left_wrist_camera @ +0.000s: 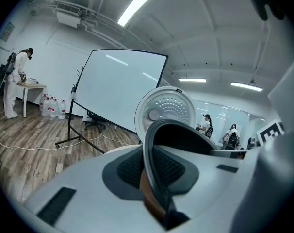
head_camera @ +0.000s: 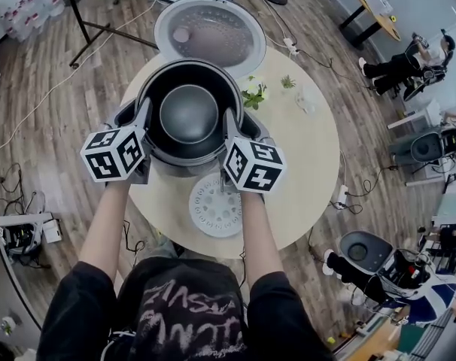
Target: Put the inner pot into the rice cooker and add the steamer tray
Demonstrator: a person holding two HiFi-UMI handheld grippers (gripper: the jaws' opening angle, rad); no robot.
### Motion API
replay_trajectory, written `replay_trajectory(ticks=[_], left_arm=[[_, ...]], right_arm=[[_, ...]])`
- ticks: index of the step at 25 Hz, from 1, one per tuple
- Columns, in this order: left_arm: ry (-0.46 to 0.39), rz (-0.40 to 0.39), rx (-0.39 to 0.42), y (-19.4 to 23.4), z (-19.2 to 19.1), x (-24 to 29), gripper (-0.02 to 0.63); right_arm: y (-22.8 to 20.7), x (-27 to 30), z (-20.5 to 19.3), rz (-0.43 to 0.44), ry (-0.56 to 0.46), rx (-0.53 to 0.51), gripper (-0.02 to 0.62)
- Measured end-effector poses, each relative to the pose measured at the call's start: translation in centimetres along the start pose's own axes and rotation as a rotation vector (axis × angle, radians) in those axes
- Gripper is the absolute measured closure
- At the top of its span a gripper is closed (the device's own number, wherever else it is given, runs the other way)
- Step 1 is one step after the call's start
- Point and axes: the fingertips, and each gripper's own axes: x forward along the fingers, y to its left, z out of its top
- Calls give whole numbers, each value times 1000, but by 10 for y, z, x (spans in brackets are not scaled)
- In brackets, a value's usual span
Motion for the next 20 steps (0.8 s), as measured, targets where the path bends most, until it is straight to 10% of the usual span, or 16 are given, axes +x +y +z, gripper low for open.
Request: replay_trajectory(ticks=[20], left_arm=[[194, 61, 79, 30, -58, 29, 520]], right_arm=[[-14, 37, -54, -74, 136, -91, 495]])
